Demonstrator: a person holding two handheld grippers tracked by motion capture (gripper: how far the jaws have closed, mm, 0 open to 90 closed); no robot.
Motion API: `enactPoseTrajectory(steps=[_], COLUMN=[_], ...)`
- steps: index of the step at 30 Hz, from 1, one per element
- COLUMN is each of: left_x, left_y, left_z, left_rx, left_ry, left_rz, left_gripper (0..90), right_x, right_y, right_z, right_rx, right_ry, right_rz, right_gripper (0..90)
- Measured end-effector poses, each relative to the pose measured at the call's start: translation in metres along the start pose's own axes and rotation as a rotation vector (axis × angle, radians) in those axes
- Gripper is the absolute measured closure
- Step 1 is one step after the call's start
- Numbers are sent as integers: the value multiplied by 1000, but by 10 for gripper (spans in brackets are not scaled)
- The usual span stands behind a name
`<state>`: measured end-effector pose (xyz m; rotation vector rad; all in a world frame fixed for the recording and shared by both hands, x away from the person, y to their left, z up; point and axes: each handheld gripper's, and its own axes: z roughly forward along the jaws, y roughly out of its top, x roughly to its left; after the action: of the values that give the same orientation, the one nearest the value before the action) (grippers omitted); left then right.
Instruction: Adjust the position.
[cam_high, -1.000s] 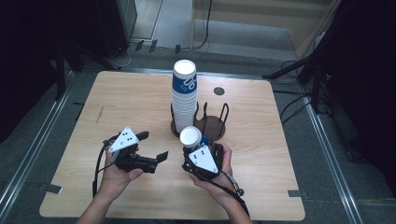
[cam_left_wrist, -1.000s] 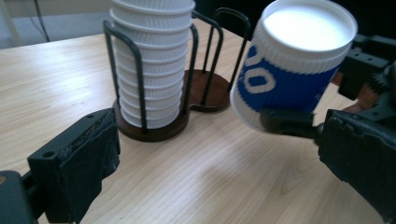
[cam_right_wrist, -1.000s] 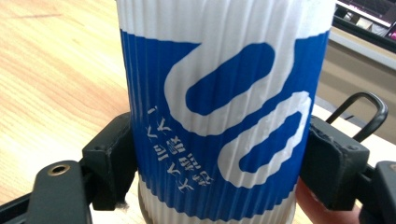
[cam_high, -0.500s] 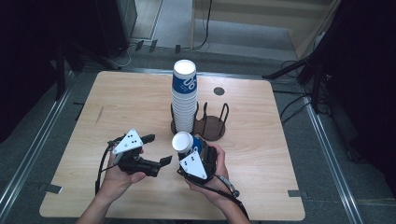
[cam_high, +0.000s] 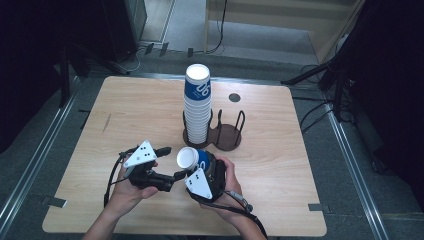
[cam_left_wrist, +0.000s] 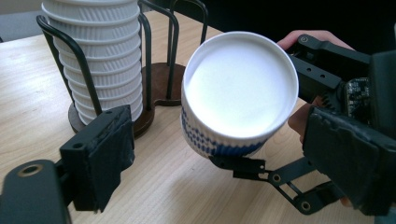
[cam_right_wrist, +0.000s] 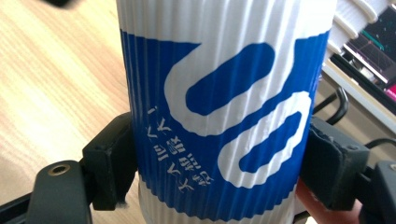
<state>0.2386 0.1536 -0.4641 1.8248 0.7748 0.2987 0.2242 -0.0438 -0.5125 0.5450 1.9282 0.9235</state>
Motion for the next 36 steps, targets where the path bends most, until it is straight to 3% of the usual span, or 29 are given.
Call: enactPoseTrajectory(steps=[10,19,21,36], left_x=[-2,-3,-4,-6], left_y=[-1,-2,-2,-3], left_z=[3,4,5,7], left_rx=[24,30,28,56], left_ry=[-33,-48,-41,-43], left_rz=[25,23,28,30], left_gripper=[146,165,231,245], right_x=[10,13,14,18], right_y=[3,5,5,5], right_z=[-3,-5,-6,-7], right_rx=[-19,-31,-35,-45], right_ry=[33,52,52,70], right_rz=[-79,-101,-113,-151], right_gripper=[210,210,209,209])
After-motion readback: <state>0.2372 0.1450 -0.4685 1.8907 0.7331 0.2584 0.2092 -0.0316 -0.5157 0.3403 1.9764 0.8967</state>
